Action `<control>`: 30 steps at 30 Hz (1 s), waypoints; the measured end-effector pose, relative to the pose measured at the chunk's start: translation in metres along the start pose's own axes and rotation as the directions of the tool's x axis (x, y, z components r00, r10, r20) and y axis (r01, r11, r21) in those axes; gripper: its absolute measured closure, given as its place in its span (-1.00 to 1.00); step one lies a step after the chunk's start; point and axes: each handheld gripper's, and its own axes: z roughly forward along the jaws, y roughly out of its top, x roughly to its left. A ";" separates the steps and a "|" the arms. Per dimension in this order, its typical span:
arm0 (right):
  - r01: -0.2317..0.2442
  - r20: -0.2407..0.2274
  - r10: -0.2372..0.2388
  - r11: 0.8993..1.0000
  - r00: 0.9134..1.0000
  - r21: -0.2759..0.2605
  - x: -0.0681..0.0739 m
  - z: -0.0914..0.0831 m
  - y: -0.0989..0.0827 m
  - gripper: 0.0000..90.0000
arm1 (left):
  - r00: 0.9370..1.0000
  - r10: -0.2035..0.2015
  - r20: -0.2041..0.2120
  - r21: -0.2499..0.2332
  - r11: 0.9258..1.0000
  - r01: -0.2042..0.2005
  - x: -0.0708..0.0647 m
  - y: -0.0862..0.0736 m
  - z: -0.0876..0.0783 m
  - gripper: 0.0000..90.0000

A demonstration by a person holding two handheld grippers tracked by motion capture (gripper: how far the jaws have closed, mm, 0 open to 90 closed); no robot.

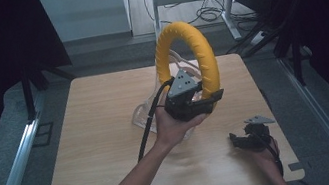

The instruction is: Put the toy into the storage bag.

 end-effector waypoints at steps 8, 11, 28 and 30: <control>0.000 0.000 0.000 1.000 1.000 0.000 0.000 0.000 0.000 -0.71 | 1.000 -0.009 0.001 0.033 0.999 0.009 0.011 -0.013 0.007 0.08; 0.000 0.000 0.000 1.000 1.000 0.000 0.000 0.000 0.000 -0.71 | 1.000 -0.019 0.004 0.044 0.999 0.019 0.015 -0.017 0.010 0.08; 0.002 -0.001 -0.002 1.000 1.000 0.001 0.000 0.000 0.000 -0.71 | 0.994 -0.110 0.006 0.046 0.993 0.110 0.039 -0.032 0.016 0.08; 0.002 -0.001 -0.002 1.000 1.000 0.002 0.000 0.000 0.000 -0.71 | 0.993 -0.118 0.008 0.048 0.992 0.118 0.042 -0.034 0.016 0.08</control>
